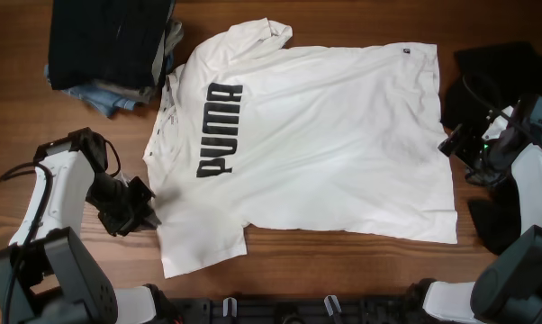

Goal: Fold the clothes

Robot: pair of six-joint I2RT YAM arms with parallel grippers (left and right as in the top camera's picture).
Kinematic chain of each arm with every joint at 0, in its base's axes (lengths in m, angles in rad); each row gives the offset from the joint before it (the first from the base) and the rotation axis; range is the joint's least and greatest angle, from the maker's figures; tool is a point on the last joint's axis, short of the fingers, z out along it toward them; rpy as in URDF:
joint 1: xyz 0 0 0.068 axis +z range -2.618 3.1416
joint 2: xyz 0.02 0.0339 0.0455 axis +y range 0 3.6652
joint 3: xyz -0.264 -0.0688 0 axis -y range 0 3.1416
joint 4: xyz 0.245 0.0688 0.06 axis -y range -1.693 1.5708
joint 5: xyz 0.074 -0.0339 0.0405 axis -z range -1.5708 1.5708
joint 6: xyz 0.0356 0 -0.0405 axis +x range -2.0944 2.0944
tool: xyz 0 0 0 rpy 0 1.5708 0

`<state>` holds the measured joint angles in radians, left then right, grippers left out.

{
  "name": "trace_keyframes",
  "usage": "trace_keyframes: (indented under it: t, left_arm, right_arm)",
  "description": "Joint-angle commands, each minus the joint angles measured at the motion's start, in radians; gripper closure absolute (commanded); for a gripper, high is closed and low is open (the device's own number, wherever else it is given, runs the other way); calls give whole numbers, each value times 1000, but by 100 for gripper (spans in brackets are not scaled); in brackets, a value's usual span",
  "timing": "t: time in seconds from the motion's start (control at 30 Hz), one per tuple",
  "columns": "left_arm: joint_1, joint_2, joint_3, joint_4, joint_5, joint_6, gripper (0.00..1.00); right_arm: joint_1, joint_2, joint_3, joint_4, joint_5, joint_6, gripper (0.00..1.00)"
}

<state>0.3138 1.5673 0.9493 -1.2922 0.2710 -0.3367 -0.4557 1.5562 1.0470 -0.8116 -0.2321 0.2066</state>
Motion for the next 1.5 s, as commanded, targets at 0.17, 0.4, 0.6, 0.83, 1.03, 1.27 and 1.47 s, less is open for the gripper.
trace_keyframes:
  t: [0.17,0.4,0.6,0.83,1.03,1.27,1.47]
  left_arm:
    - [6,-21,13,25,-10,-12,39]
    - [6,-21,20,117,-10,-11,40]
    - [6,-21,20,224,-10,-8,39]
    - [4,-21,20,504,-10,103,35]
    - [4,3,20,597,-29,270,41]
    - [2,130,20,689,-8,345,52]
    - [2,239,20,783,51,344,65]
  right_arm:
    - [6,11,-237,8,-38,93,64]
    - [-38,11,-327,-35,322,400,92]
    - [-42,11,-230,-137,356,343,90]
    - [-42,-3,-14,-177,128,102,65]
    - [-40,-22,19,-162,-119,19,55]
    - [-40,-22,19,-147,-117,3,53]
    - [-40,-22,18,-116,-116,3,52]
